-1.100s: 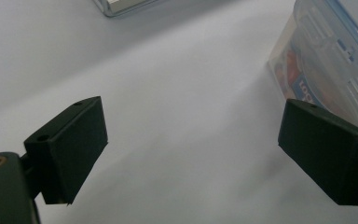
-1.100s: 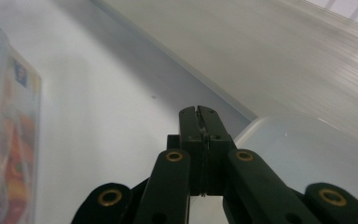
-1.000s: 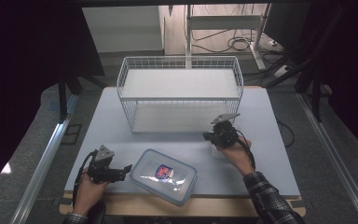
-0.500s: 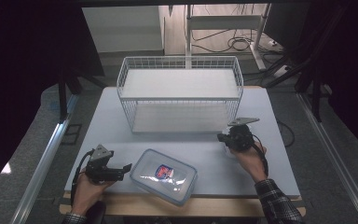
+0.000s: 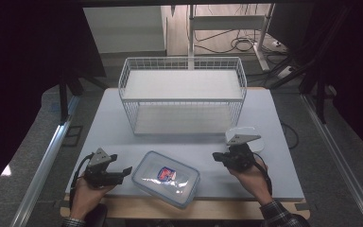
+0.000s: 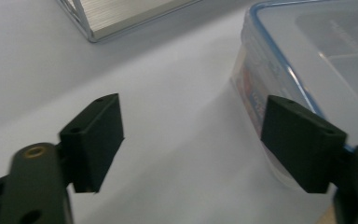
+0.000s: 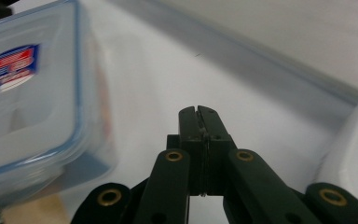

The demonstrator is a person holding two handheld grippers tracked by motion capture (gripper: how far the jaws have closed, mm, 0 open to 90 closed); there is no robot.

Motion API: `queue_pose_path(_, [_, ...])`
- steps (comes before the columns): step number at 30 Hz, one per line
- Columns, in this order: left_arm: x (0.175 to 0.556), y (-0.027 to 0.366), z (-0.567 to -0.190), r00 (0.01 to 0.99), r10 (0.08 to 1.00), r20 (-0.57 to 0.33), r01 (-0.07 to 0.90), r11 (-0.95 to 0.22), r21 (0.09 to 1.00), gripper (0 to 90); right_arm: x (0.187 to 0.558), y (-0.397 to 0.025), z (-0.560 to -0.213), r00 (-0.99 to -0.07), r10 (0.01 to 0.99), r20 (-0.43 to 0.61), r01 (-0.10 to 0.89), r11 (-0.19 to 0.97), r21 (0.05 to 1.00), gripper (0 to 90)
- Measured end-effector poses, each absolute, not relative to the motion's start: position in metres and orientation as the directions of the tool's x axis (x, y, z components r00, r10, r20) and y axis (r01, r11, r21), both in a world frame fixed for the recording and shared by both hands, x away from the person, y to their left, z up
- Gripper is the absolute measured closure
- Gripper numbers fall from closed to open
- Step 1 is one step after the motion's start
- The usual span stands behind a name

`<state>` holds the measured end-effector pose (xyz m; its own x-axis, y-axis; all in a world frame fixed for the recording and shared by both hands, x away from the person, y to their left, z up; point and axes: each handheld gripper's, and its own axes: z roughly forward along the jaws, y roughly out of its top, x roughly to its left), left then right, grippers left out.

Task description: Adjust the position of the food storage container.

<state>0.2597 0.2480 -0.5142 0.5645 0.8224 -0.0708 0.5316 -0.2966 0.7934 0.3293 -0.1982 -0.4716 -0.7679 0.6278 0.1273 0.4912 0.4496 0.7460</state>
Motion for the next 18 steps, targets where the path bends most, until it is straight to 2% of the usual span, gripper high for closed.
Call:
queue_pose_path(6, [0.253, 0.253, -0.514, 0.588, 0.798, -0.136, 0.544, -0.265, 0.796, 42.0, 0.302, -0.195, -0.477, -0.792, 0.588, 0.167, 0.498, 0.463, 0.733, 89.2])
queue_pose_path(14, [0.250, 0.247, -0.514, 0.613, 0.780, -0.130, 0.546, -0.299, 0.783, 62.0, 0.276, -0.185, -0.485, -0.818, 0.539, 0.199, 0.500, 0.496, 0.710, 89.3])
queue_pose_path(18, [0.245, 0.244, -0.516, 0.643, 0.752, -0.146, 0.557, -0.328, 0.764, 76.6, 0.260, -0.180, -0.495, -0.831, 0.507, 0.228, 0.508, 0.524, 0.684, 89.2])
